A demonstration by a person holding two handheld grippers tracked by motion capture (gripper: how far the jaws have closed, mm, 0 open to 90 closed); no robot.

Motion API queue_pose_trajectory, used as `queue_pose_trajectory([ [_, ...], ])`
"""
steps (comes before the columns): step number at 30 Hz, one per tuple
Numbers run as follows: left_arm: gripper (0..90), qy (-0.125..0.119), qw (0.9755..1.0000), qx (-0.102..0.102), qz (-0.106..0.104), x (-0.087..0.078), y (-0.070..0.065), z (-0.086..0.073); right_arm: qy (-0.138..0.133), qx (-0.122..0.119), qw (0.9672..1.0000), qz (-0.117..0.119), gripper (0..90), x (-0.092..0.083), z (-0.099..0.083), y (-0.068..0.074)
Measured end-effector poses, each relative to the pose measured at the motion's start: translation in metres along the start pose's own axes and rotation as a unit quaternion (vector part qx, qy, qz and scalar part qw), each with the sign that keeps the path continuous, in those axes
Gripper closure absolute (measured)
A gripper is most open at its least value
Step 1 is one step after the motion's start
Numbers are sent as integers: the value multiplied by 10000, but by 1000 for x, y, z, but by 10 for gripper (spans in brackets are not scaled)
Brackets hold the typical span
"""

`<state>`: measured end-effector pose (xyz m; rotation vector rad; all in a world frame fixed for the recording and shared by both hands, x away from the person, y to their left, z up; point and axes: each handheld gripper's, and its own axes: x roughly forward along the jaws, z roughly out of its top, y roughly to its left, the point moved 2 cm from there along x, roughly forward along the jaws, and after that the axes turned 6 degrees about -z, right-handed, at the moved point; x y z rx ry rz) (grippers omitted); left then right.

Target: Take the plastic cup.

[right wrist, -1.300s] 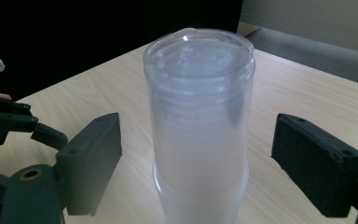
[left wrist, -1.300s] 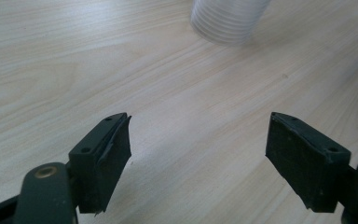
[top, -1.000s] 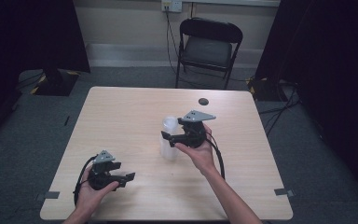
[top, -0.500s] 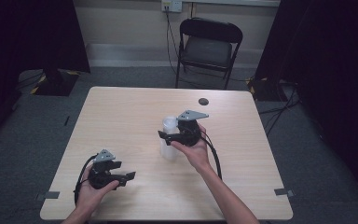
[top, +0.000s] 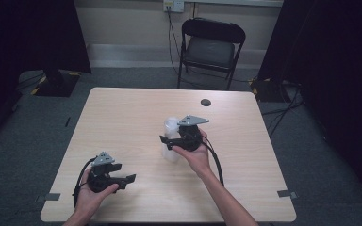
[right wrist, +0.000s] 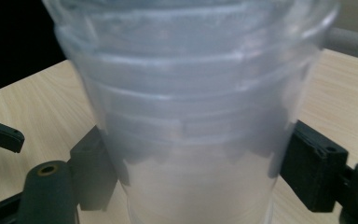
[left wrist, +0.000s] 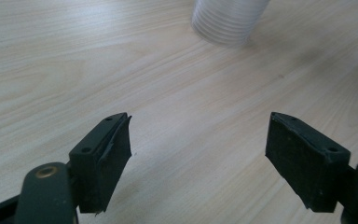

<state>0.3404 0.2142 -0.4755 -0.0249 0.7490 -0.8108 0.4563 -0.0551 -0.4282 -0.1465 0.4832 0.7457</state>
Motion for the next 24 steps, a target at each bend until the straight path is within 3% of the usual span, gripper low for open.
queue_pose_trajectory([
  [4,221,4,10000,-19,27,1,1,1,-33,-46,10000,31,293,2,1,1],
  [24,221,21,10000,-17,17,1,1,1,-186,12,9998,-58,299,-5,12,1],
])
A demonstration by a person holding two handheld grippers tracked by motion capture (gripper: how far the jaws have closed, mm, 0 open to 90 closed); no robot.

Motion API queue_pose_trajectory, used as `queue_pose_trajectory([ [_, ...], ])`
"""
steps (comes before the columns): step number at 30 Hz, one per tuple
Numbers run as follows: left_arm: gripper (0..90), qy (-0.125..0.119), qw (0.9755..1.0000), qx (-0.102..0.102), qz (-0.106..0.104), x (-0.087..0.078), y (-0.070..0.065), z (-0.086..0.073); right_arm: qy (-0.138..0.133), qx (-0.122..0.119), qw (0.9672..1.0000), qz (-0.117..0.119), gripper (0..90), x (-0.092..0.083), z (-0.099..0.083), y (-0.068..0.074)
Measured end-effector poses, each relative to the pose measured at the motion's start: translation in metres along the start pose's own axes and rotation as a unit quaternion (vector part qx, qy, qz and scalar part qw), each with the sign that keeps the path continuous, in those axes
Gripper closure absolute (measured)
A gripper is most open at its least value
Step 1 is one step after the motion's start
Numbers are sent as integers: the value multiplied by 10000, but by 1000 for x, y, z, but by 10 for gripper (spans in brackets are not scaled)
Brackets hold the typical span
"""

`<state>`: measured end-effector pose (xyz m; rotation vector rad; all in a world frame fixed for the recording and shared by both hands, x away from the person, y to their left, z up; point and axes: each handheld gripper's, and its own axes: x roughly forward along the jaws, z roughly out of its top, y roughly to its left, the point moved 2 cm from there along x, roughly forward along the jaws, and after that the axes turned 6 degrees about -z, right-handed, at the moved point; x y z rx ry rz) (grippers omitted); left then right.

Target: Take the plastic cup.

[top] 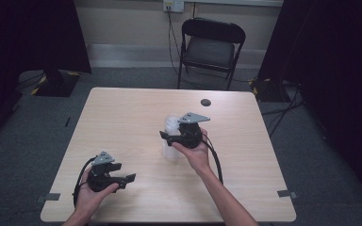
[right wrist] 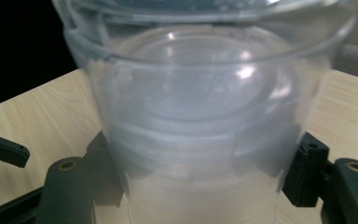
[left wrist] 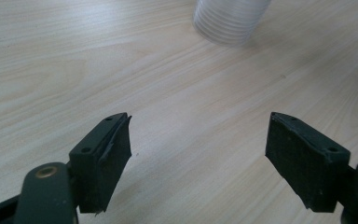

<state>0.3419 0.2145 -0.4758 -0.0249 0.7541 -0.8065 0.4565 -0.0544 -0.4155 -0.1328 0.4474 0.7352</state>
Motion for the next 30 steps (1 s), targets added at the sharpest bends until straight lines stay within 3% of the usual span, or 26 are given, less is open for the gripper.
queue_pose_trajectory([
  [30,194,-45,10000,-47,8,1,0,0,-291,63,9996,-13,321,-19,31,-2],
])
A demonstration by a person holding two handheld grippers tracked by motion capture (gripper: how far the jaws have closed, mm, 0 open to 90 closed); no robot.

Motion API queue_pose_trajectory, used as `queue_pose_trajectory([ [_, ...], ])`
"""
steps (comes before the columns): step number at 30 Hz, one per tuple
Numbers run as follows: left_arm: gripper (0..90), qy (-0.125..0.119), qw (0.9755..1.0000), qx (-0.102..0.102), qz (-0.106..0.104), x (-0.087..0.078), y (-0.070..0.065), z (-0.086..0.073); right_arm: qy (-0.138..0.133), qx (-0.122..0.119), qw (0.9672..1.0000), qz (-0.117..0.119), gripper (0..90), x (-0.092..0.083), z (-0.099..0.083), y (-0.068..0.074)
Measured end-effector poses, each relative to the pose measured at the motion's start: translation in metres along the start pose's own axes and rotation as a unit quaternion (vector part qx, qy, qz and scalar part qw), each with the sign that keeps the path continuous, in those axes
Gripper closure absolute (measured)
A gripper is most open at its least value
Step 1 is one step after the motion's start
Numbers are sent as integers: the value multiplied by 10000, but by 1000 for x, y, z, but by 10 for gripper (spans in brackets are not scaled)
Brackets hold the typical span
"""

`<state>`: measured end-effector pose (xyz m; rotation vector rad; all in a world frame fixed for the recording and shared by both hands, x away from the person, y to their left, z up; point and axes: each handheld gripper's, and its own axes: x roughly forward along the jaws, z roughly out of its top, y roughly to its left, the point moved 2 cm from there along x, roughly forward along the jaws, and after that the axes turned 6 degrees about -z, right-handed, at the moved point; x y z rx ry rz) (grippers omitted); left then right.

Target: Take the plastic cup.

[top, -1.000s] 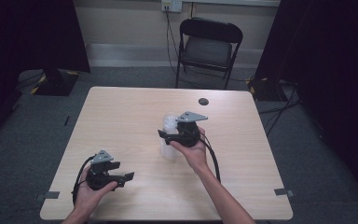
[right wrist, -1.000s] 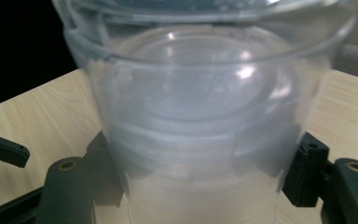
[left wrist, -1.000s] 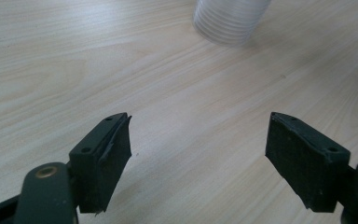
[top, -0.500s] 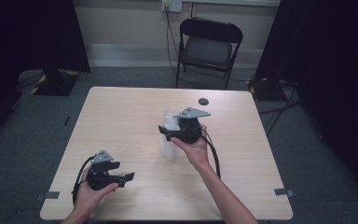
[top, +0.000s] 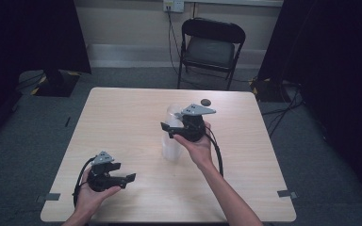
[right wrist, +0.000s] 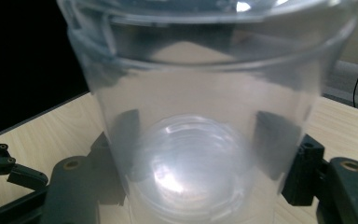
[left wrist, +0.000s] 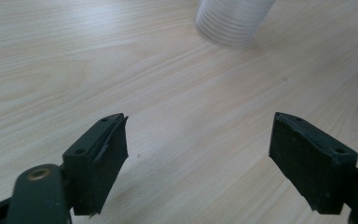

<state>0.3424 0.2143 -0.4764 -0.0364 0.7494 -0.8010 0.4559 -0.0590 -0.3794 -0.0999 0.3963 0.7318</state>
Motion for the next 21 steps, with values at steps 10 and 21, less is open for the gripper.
queue_pose_trajectory([
  [10,269,-82,9998,205,-5,-1,-4,0,-111,32,9999,42,320,-3,7,4],
  [21,248,-64,9997,211,-107,1,-6,1,-200,138,9997,58,329,-11,15,4],
])
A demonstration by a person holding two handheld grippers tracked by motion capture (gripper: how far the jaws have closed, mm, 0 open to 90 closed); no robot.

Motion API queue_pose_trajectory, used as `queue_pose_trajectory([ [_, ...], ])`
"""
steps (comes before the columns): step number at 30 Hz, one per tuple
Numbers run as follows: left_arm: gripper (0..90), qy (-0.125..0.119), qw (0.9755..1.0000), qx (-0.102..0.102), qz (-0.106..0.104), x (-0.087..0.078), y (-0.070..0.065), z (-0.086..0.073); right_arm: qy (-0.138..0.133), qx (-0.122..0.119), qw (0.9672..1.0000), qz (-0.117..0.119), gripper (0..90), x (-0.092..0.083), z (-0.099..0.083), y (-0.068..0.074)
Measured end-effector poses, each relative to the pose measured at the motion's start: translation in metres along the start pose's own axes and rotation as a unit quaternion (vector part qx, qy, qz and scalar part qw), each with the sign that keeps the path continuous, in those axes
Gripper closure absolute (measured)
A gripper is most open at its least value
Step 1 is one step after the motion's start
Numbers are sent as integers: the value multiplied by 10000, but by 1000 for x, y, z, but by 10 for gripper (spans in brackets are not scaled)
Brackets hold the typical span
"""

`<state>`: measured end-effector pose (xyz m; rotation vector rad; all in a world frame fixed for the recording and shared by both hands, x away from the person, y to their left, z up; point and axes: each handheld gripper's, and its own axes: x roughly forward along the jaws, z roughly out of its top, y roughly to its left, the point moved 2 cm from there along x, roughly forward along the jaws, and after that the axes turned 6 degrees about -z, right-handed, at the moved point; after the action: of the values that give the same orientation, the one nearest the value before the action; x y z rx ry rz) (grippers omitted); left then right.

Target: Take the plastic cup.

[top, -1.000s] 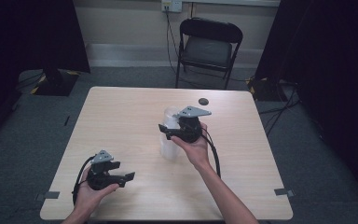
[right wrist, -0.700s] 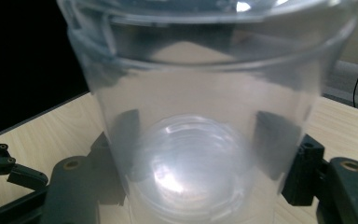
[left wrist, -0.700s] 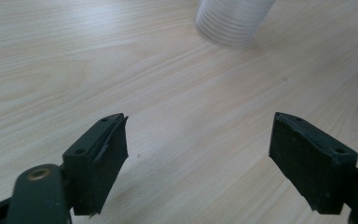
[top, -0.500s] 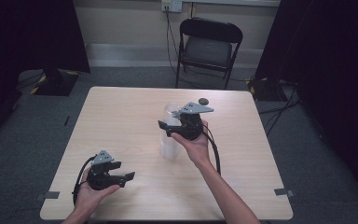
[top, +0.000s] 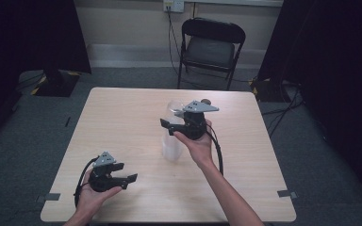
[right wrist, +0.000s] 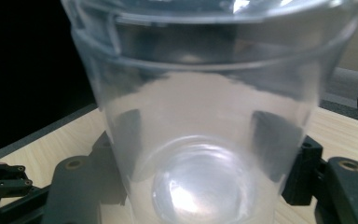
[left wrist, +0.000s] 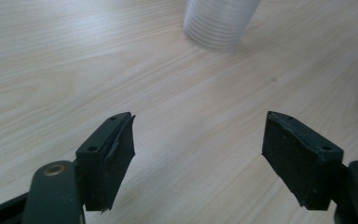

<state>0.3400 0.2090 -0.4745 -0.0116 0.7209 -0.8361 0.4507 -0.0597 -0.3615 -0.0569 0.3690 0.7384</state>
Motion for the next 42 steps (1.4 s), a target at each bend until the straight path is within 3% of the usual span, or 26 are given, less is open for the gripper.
queue_pose_trajectory([
  [8,244,-78,9998,70,-161,-2,-1,1,-106,90,9999,82,329,-10,8,1],
  [12,276,-124,9997,187,-78,-3,-2,2,-178,87,9998,93,329,-16,11,4],
  [17,273,-69,9999,134,-25,-3,-3,1,-238,62,9997,75,329,-23,15,5],
  [21,294,-15,9998,187,-91,-3,-4,0,-281,183,9994,94,328,-30,18,1],
  [27,301,-93,9996,137,-229,-6,-7,4,-411,302,9987,26,329,-47,19,-3],
  [32,301,-240,9992,90,-302,-8,-10,10,-331,334,9989,67,329,-60,18,-6],
  [36,289,-364,9984,168,-389,-9,-14,14,-332,388,9987,72,329,-70,15,-8],
  [39,300,-364,9981,405,-298,-8,-21,20,-249,443,9986,137,336,-76,8,-10],
  [42,310,-371,9977,510,-247,-6,-27,25,-161,570,9980,218,341,-81,-2,-14],
])
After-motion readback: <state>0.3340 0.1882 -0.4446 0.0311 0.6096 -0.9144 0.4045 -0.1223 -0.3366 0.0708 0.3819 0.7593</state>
